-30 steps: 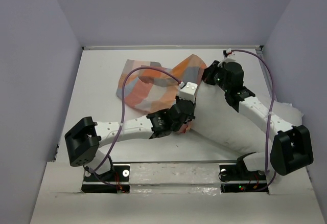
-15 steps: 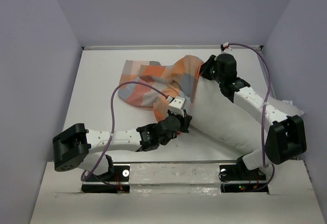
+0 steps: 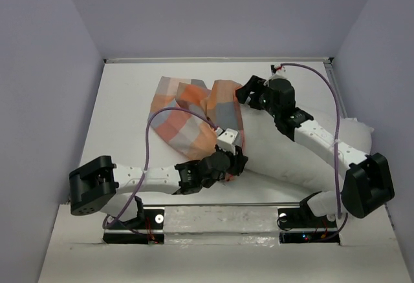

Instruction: Put the pillow into the pillowcase

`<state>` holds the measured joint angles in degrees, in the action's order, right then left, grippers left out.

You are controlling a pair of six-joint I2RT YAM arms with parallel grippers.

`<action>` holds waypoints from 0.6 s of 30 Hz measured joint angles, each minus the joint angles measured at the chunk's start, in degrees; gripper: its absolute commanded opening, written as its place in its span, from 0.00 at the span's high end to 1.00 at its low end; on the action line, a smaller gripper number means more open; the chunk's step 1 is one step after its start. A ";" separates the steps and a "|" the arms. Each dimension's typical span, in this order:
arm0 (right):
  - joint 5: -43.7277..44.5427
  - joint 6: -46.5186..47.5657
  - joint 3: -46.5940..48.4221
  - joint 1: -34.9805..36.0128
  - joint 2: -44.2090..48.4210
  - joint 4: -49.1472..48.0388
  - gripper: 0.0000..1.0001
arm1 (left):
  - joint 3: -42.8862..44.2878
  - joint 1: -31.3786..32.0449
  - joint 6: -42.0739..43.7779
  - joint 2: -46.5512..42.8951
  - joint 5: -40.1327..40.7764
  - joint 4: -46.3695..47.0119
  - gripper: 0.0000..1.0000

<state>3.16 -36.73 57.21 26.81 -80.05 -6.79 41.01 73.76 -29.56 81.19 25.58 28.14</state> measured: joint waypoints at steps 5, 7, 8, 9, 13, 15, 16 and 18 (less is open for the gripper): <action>0.85 6.25 0.28 -0.33 5.53 8.81 0.12 | -3.85 -0.42 -2.67 -12.26 -0.55 -5.95 0.25; 1.57 8.15 0.11 -0.52 8.15 12.81 0.12 | -4.39 -0.79 -3.52 -17.33 -0.17 -7.76 0.21; 2.21 9.16 -0.15 -0.55 9.88 15.04 0.11 | -4.39 -0.92 -3.80 -19.19 -0.11 -8.55 0.21; 2.73 10.01 -0.37 -0.55 11.08 16.46 0.11 | -4.39 -1.07 -4.07 -21.24 0.02 -9.73 0.21; 6.19 13.27 -0.79 -0.55 16.28 22.95 0.11 | -2.86 -2.40 -3.93 -24.74 -0.15 -14.67 0.21; 8.37 14.51 -0.79 -0.55 17.70 25.38 0.11 | 1.14 -5.64 -3.15 -23.32 -1.68 -18.69 0.21; 9.60 15.10 -0.79 -0.55 18.14 26.47 0.11 | 3.69 -7.39 -2.51 -21.99 -2.29 -20.06 0.20; 12.04 16.00 -0.81 -0.55 18.05 28.37 0.20 | 9.44 -11.58 -0.96 -18.10 -3.58 -21.73 0.20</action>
<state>15.20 -20.73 56.40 26.26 -62.00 21.58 50.46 62.17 -30.52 63.09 22.00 6.42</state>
